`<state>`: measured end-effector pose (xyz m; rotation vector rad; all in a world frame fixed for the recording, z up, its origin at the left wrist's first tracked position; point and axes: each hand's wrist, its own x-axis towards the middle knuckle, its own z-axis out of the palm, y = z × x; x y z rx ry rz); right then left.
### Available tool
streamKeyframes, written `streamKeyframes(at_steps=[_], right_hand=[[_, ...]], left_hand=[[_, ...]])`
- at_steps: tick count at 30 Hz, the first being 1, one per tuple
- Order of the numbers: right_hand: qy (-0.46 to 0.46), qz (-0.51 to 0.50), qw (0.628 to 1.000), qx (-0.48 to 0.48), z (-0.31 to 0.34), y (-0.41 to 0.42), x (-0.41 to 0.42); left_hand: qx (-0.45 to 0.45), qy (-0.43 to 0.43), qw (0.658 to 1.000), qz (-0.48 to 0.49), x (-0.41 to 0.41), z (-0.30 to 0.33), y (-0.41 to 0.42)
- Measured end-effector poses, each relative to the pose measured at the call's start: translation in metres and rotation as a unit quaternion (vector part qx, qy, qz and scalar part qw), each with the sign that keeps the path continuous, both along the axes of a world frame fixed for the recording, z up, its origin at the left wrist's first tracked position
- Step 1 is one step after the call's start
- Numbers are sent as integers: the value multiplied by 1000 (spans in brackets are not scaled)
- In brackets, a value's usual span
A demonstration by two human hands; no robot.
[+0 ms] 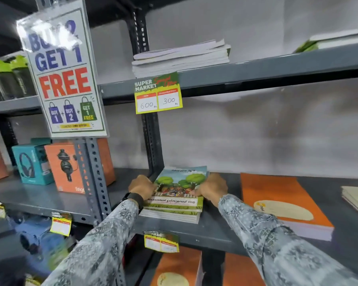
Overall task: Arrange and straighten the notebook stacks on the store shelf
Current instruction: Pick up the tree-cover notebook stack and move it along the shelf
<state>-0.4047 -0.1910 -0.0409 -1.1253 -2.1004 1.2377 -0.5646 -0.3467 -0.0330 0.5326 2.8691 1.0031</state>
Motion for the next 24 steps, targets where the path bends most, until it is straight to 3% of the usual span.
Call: streamKeyframes(at_steps=[3,6,11,17,24], right_hand=[[-11,3,1000,17,-2,0,3],[41,19,999,31,-4,6,13],[160,23,982,102,19,44,61],[292,3,936,196,61,123,178],[289,-108,907,287,71,231,385]], left_hand=[[-17,2,1000,7,1,-1,0],[-16,41,999,15,13,8,-1],[104,177,976,-78,70,38,33],[209,201,935,-203,198,85,132],[229,210,886,-345,376,89,258]])
